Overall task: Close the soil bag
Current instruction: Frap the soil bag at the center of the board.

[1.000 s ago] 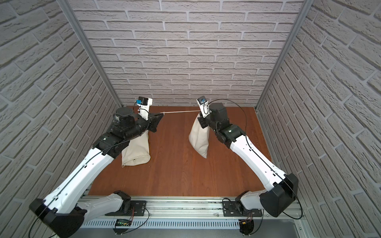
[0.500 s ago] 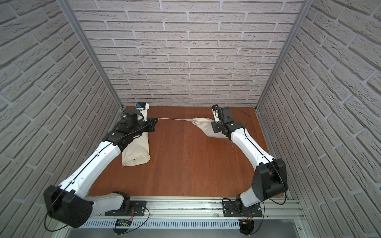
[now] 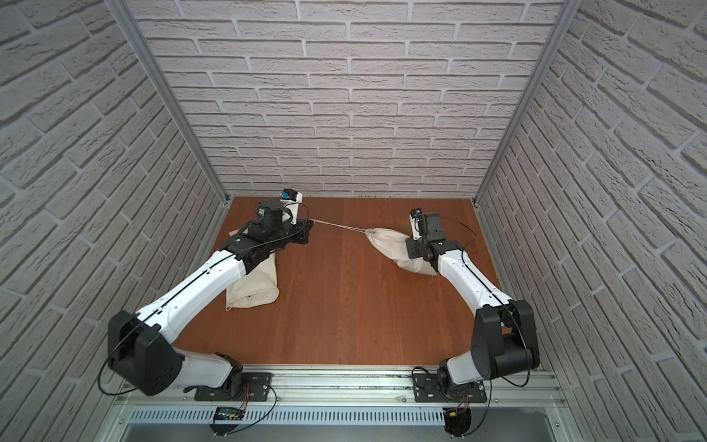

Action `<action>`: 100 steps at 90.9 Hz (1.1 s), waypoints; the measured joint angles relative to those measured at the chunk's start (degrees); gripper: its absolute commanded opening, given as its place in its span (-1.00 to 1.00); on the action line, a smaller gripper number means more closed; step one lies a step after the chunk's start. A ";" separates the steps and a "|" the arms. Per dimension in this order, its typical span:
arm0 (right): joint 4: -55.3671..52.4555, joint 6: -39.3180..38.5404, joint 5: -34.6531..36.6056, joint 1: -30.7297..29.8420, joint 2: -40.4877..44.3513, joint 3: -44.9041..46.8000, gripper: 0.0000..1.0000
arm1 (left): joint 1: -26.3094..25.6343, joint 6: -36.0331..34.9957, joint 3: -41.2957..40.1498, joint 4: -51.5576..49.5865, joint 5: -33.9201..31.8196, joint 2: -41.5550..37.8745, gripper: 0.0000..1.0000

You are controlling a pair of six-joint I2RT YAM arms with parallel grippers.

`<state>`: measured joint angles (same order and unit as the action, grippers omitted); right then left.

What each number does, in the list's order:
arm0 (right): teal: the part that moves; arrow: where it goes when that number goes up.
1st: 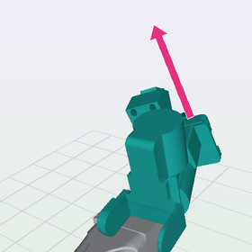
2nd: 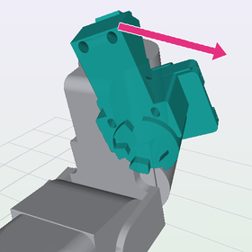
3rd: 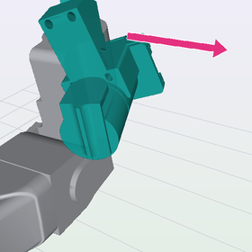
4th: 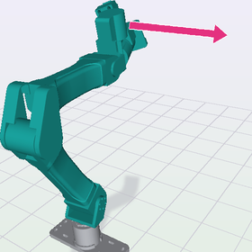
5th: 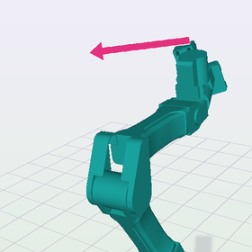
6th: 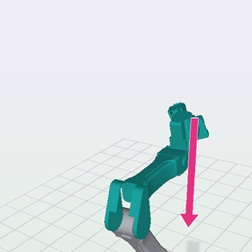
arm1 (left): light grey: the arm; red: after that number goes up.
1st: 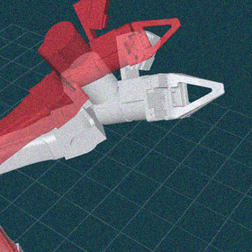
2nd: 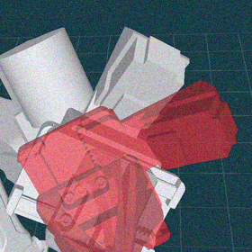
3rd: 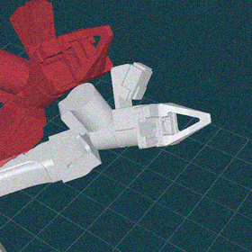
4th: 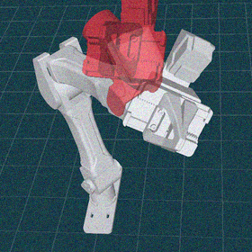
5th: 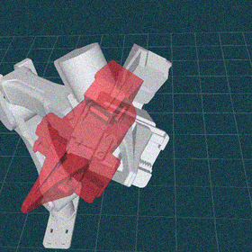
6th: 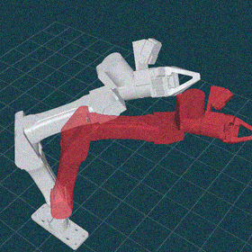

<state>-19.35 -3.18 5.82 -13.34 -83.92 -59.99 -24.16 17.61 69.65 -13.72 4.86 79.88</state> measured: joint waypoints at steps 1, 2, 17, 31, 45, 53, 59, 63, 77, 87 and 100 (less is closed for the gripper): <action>-0.02 -0.02 -0.13 -0.33 0.09 0.28 -0.30 | -0.09 0.00 0.00 -0.02 -0.02 0.00 -1.00; -0.07 -0.02 -0.20 -0.68 0.24 0.46 -0.26 | -0.17 0.00 0.00 -0.02 -0.04 -0.02 -1.00; 0.90 -1.40 -1.31 -8.92 6.75 0.70 0.13 | -1.42 -0.26 0.37 -0.39 -0.20 -2.05 -1.00; 3.34 -2.95 -5.66 -15.65 11.10 -3.58 0.35 | -2.80 -1.29 2.21 -1.84 -0.13 -3.82 -1.00; 4.17 -5.29 -9.64 -20.50 6.58 -9.75 0.45 | -3.63 -1.86 2.62 -2.45 0.26 -5.77 -1.00; 4.00 -6.27 -12.15 -22.77 2.69 -12.66 0.45 | -3.67 -2.08 2.64 -2.82 0.33 -6.08 -1.00; 3.85 -6.64 -13.40 -23.89 0.37 -13.90 0.45 | -3.69 -2.16 2.67 -3.19 0.33 -6.08 -1.00; 3.37 -6.82 -14.14 -24.48 -1.16 -14.73 0.41 | -3.82 -2.19 2.67 -3.43 0.33 -6.08 -1.00; 1.29 -7.32 -14.45 -25.14 -6.29 -18.75 -0.16 | -4.00 -2.34 2.67 -4.02 0.31 -6.45 -1.00; -0.07 -7.82 -11.15 -25.00 -9.22 -20.83 -0.64 | -4.00 -2.69 2.67 -4.79 0.22 -7.50 -1.00; -1.53 -7.30 -3.65 -23.28 -9.64 -18.64 -0.81 | -2.97 -2.58 2.36 -6.56 0.48 -11.10 -1.00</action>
<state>-20.88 -10.48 2.17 -36.62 -93.56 -78.63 -27.14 15.03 72.01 -20.27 5.34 68.77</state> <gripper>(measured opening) 0.118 0.066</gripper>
